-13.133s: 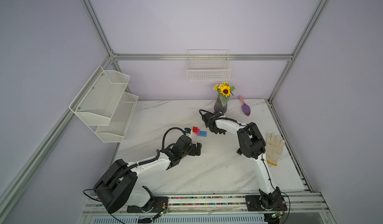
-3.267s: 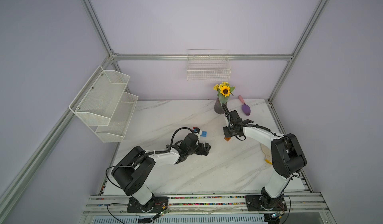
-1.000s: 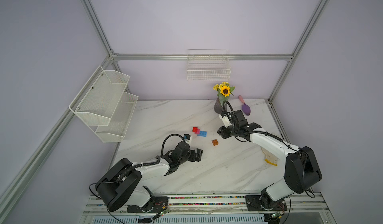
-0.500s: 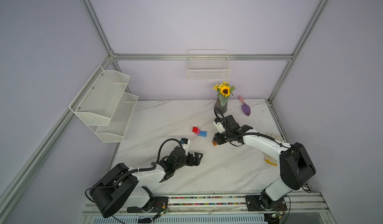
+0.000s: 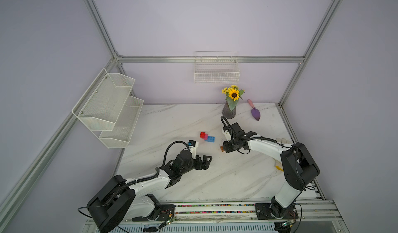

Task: Assemble the letter v with lego
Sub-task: Assemble the lego brick with the lego brick.

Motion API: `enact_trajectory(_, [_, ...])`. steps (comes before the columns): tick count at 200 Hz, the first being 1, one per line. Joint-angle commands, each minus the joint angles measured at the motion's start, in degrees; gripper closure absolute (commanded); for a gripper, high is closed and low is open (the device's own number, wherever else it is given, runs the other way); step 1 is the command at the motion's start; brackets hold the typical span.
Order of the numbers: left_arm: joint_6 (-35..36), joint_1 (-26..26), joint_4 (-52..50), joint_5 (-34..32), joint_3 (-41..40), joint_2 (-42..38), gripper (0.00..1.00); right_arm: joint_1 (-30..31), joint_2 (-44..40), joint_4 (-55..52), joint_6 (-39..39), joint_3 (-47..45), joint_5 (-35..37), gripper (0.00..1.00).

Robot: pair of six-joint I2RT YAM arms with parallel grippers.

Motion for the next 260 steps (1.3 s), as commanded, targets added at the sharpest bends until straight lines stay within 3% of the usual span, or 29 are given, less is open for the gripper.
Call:
enact_trajectory(1, [0.7, 0.0, -0.5, -0.2, 1.3, -0.6, 0.00, 0.5, 0.9, 1.9, 0.3, -0.6, 0.5, 0.87])
enact_trajectory(123, [0.8, 0.1, 0.1, 0.3, 0.7, 0.4, 0.00, 1.2, 5.3, -0.3, 0.9, 3.3, 1.9, 0.87])
enact_trajectory(174, [0.5, 0.1, 0.8, 0.3, -0.1, 0.2, 0.00, 1.3, 5.7, -8.3, 4.5, 5.7, 2.9, 0.87])
enact_trajectory(260, [-0.5, 0.1, 3.1, 1.4, -0.2, 1.8, 0.00, 2.2, 9.6, -12.6, 6.8, 9.7, 3.6, 0.87])
